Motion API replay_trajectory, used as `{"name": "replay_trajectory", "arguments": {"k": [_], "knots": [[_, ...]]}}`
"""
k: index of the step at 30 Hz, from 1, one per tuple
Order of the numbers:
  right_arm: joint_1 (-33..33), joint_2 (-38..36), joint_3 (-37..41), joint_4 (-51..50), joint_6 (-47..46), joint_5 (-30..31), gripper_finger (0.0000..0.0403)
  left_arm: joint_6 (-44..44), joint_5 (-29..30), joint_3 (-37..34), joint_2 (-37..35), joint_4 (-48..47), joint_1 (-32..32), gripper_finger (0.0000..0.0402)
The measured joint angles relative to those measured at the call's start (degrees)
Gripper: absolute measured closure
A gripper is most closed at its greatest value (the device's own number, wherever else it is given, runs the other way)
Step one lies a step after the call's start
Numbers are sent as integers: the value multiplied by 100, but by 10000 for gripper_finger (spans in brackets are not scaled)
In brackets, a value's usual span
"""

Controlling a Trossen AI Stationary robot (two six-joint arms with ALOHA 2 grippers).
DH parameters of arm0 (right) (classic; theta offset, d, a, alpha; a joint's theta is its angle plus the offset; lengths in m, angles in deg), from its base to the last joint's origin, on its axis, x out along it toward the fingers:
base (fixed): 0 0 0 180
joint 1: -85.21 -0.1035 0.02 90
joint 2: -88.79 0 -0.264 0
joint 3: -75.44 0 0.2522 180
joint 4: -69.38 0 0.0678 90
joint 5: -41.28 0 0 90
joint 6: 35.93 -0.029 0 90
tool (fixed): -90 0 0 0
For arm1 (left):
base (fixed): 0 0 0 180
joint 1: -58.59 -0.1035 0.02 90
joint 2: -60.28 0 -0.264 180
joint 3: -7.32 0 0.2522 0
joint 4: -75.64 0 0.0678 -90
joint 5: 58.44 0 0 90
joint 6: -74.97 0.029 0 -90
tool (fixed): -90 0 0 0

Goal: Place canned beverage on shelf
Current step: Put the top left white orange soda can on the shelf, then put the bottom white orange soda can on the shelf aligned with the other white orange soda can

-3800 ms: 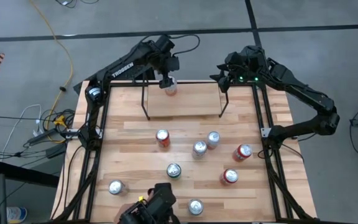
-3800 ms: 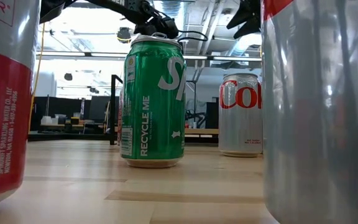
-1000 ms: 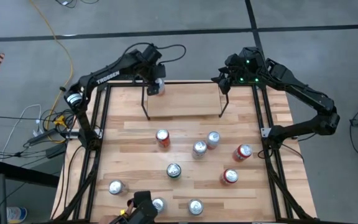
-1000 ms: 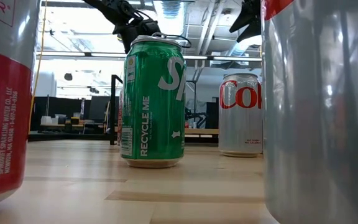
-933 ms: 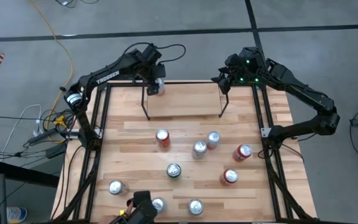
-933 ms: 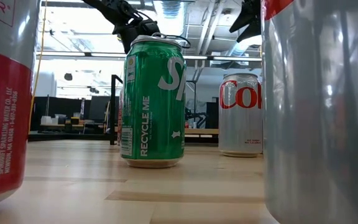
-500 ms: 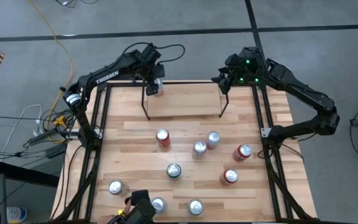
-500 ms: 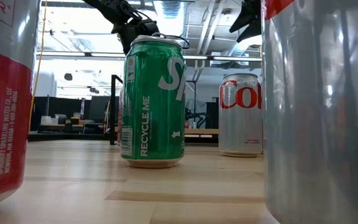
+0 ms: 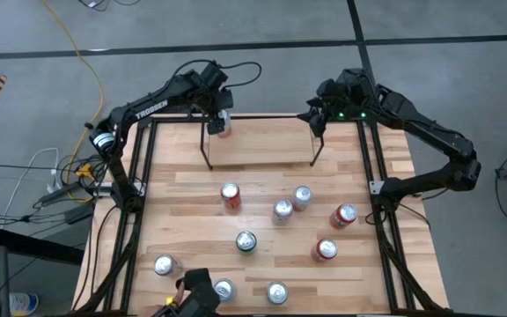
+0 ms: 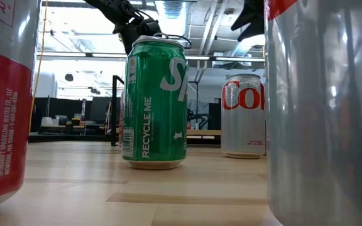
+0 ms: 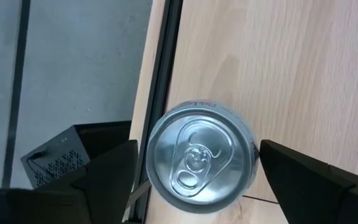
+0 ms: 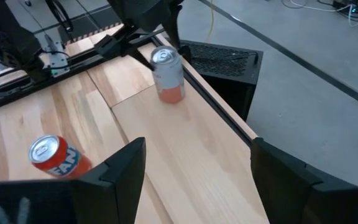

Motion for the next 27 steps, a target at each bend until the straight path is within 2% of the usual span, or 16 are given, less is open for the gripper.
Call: {"name": "replay_trajectory", "arguments": {"k": [10,17,24,27], "knots": [[-65,0,0,0,12,-4,137,-45,281,0,-325,76,0,80],[-65,0,0,0,11,-4,137,-378,427,0,-1011,89,262,81],[-65,0,0,-133,78,-103,137,-1179,-225,2,-2007,-219,946,81],[-65,0,0,-346,213,-103,137,-1712,-239,2,-2327,-423,1290,81]]}}
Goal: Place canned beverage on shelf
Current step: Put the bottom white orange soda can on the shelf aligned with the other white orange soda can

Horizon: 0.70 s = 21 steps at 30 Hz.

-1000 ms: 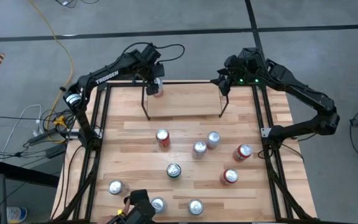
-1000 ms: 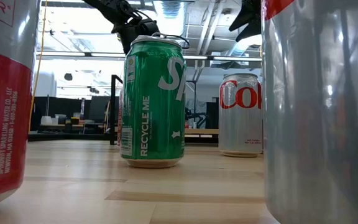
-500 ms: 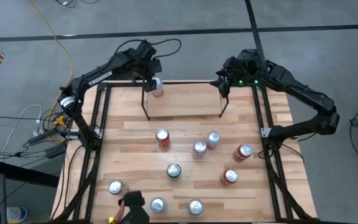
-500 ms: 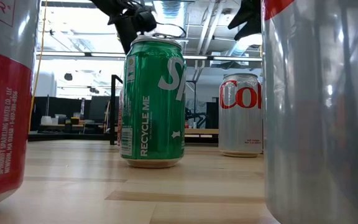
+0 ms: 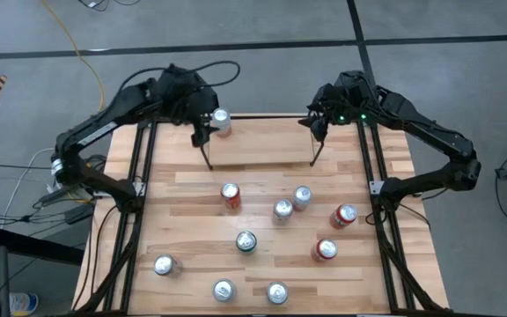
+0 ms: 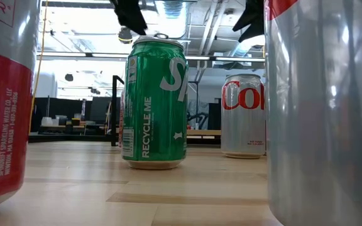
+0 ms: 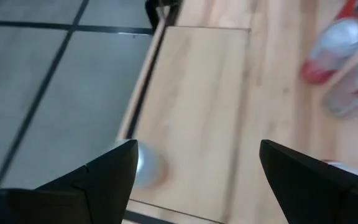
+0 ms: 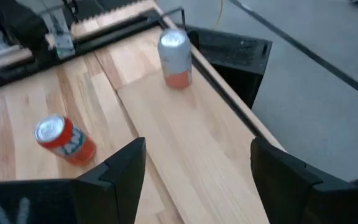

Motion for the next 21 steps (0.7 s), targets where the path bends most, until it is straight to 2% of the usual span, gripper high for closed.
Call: {"name": "replay_trajectory", "arguments": {"k": [7,15,19,21], "knots": [[-126,35,126,-36,135,-20,137,-1369,110,2,-544,-493,997,81],[-486,291,168,-74,409,-68,137,-3093,540,2,-542,-1694,2349,81],[-614,393,173,-111,497,-98,137,-3968,610,0,-509,-1914,3067,81],[-759,435,160,-18,249,-168,137,-4222,787,0,-511,-1928,3464,81]]}}
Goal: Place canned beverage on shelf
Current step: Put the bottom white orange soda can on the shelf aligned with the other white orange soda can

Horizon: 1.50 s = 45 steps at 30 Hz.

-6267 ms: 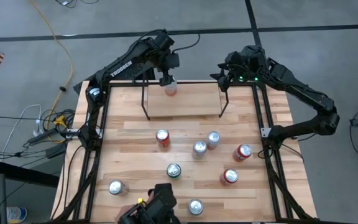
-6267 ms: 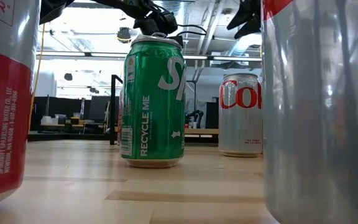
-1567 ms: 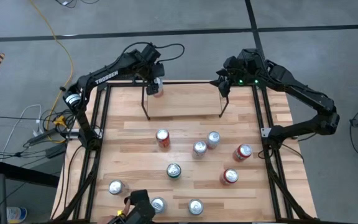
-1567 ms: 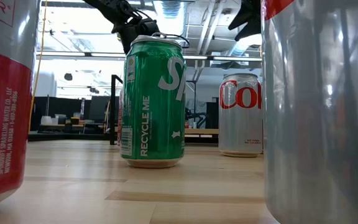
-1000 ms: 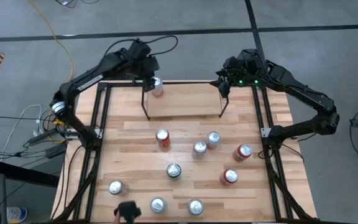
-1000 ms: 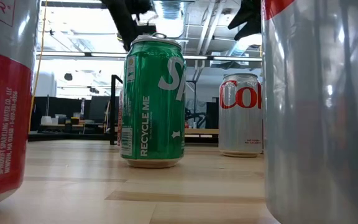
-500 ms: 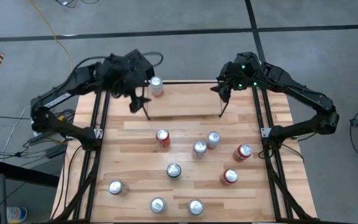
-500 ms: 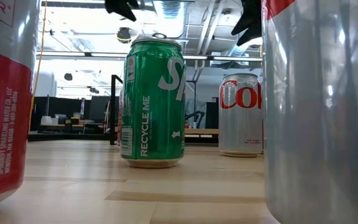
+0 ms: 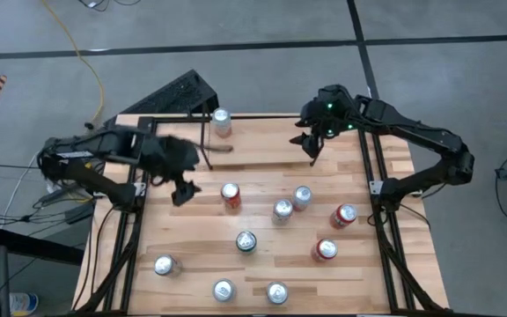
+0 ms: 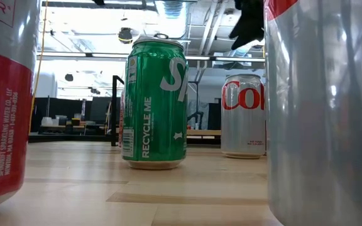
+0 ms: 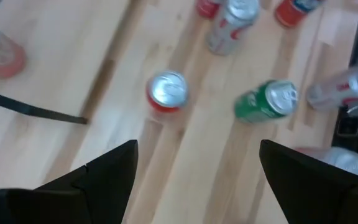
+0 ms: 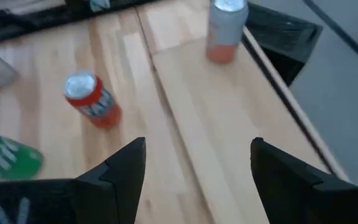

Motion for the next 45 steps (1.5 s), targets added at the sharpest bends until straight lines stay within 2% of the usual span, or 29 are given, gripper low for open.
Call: {"name": "replay_trajectory", "arguments": {"k": [3,8,11,17,19,22,24,30,32,40,45], "knots": [[-193,20,13,-73,-659,-114,137,-91,437,0,15,-2,659,81],[-947,7,9,76,-1569,-152,137,-68,958,0,13,-4,1607,81],[-1491,66,8,559,-2099,-145,137,-242,1144,0,11,-1,2138,81],[-2670,259,-12,1811,-2549,-108,137,-587,1630,-63,46,95,3120,81],[-3061,312,13,1957,-2715,-44,137,-655,1806,-63,87,104,3372,81],[-3621,541,-12,2339,-2827,391,137,-742,1836,-63,121,346,3671,81],[-3933,653,15,2177,-2821,662,137,-858,1857,-63,188,589,3776,81],[-4432,1136,11,2259,-2805,900,137,-748,2377,-63,631,960,4062,81],[-4519,1281,11,2226,-2807,905,137,-663,2367,-63,866,1132,4063,81],[-4812,1615,11,2231,-2659,614,137,-539,1685,-66,1878,2230,3937,81],[-4815,1589,7,2237,-2403,540,137,-608,909,-66,2470,2757,3910,81]]}}
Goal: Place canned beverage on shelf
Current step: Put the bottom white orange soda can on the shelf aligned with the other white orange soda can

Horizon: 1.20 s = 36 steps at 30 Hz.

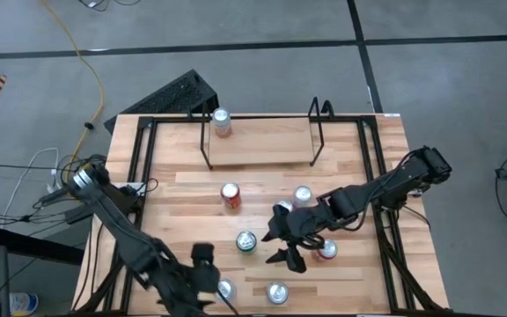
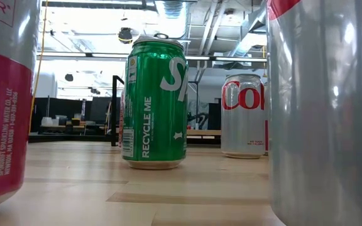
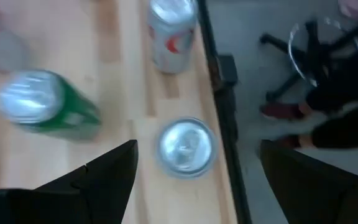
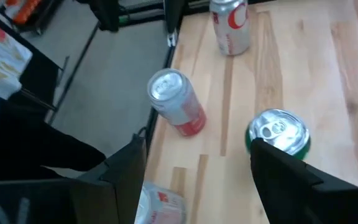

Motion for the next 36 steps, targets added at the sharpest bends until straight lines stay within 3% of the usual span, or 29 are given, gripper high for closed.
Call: {"name": "replay_trajectory", "arguments": {"k": [5,15,22,36], "knots": [[-35,2,0,4,-26,-13,137,156,-140,108,432,124,6,81],[-257,11,0,0,-147,-14,137,417,112,183,542,291,-36,81],[-393,11,0,6,-265,397,137,1016,-242,98,647,414,-155,81],[-336,11,0,19,-315,476,137,1934,-1068,177,573,172,-488,81]]}}
